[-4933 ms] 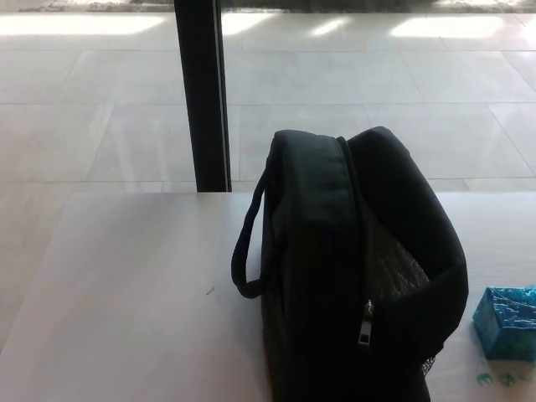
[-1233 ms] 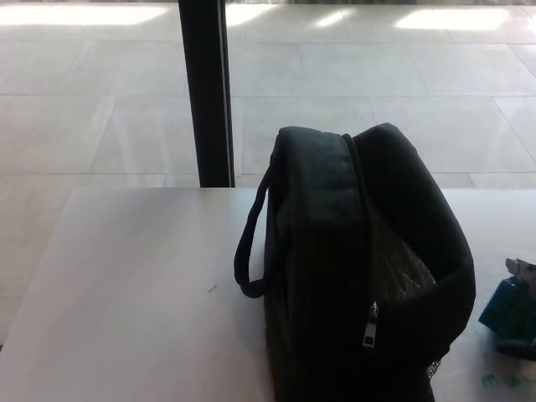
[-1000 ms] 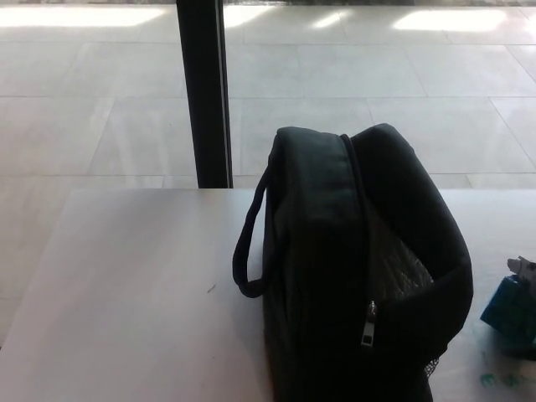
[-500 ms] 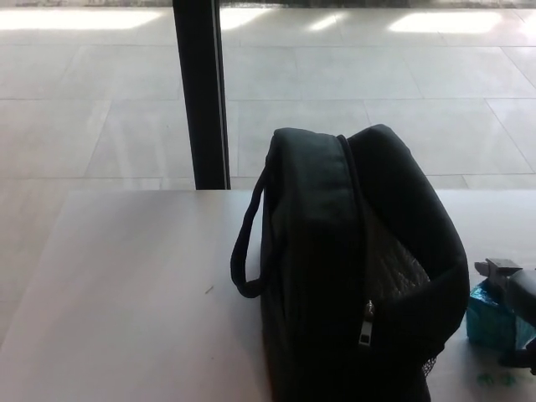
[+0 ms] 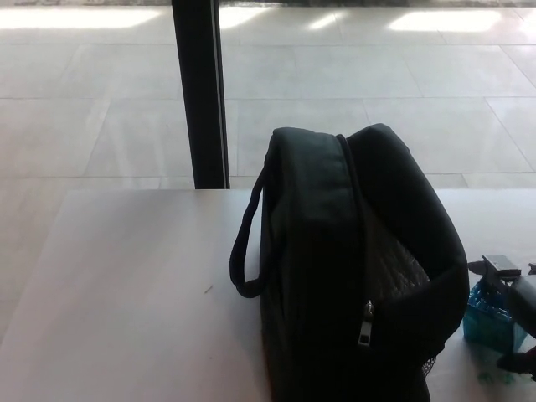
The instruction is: The robot uses its right hand to pick up the cube kept on the middle of the desk and put it inside the bag next to it
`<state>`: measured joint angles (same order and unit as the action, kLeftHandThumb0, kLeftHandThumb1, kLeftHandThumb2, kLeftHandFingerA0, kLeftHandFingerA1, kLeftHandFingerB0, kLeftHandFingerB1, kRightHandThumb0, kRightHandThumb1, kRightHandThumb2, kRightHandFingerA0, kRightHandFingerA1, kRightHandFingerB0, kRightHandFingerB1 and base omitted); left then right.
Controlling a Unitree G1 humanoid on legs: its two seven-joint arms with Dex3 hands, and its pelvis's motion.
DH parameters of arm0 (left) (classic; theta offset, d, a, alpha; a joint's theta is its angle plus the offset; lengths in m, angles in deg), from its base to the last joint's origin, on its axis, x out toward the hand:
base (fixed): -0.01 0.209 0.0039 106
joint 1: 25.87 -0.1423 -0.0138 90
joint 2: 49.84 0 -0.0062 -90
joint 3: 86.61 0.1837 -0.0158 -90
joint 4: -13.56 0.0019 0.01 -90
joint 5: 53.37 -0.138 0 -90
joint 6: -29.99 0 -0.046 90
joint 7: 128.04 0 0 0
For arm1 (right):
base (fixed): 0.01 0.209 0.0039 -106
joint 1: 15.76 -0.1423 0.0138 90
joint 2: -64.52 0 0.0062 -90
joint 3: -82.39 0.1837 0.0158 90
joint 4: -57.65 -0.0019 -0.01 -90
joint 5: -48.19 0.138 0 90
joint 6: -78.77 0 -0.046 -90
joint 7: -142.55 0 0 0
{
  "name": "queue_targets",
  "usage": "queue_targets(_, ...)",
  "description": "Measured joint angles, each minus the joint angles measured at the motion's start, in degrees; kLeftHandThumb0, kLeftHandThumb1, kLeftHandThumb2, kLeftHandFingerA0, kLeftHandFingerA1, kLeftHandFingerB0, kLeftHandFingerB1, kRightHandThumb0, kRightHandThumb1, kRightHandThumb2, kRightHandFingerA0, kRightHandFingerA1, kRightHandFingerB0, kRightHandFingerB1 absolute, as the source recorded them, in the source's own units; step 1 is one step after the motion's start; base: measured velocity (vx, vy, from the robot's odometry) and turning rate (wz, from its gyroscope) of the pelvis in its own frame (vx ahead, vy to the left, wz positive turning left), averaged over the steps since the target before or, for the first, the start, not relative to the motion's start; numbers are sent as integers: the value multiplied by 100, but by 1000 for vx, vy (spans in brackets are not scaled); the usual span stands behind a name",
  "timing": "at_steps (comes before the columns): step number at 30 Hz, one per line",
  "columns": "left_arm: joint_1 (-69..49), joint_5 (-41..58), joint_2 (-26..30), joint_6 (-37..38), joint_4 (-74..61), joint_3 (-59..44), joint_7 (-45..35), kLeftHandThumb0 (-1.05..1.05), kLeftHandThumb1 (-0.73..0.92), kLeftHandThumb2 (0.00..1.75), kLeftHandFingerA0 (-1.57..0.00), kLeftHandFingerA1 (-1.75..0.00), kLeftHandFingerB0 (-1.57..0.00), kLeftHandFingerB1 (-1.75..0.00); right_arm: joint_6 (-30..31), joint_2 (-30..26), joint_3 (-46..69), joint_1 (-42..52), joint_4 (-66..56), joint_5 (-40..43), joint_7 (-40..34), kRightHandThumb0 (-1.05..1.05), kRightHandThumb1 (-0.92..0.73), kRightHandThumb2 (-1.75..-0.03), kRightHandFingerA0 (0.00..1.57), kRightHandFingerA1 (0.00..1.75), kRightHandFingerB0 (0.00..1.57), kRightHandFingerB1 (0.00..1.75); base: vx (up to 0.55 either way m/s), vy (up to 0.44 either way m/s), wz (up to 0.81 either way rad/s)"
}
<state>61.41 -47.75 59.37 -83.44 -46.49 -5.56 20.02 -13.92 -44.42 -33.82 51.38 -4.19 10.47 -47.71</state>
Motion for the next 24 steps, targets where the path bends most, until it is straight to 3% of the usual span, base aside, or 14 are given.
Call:
queue_targets(6, -1, 1, 19, -1, 1, -3, 3, -59, 52, 90, -35, -62, -28, -54, -520, -6, 377, 57, 183, 15, -257, -19, -50, -99, 86, 175, 68, 159, 0, 0, 0)
queue_targets(11, -17, 4, 22, -2, 1, -21, 7, -61, 52, 90, -31, -61, -29, -55, -873, -51, 783, 96, 219, 86, -357, -17, -47, -101, 87, 175, 74, 152, 0, 0, 0)
queue_targets(12, -20, 5, 23, -2, 1, -29, 5, -57, 52, 90, -33, -62, -27, -54, -925, -57, 839, 96, 225, 97, -371, -15, -53, -96, 87, 175, 76, 150, 0, 0, 0)
queue_targets(14, -28, 5, 24, -2, 3, -43, 1, -58, 51, 90, -32, -62, -25, -53, -1012, -60, 969, 97, 210, 133, -367, -15, -53, -102, 87, 175, 76, 148, 0, 0, 0)
queue_targets(24, -53, 6, 27, -3, 20, -68, -6, -59, 52, 90, -31, -61, -27, -54, -1104, -70, 1550, 5, -203, 373, -131, -16, -53, -104, 87, 175, 79, 144, 0, 0, 0)
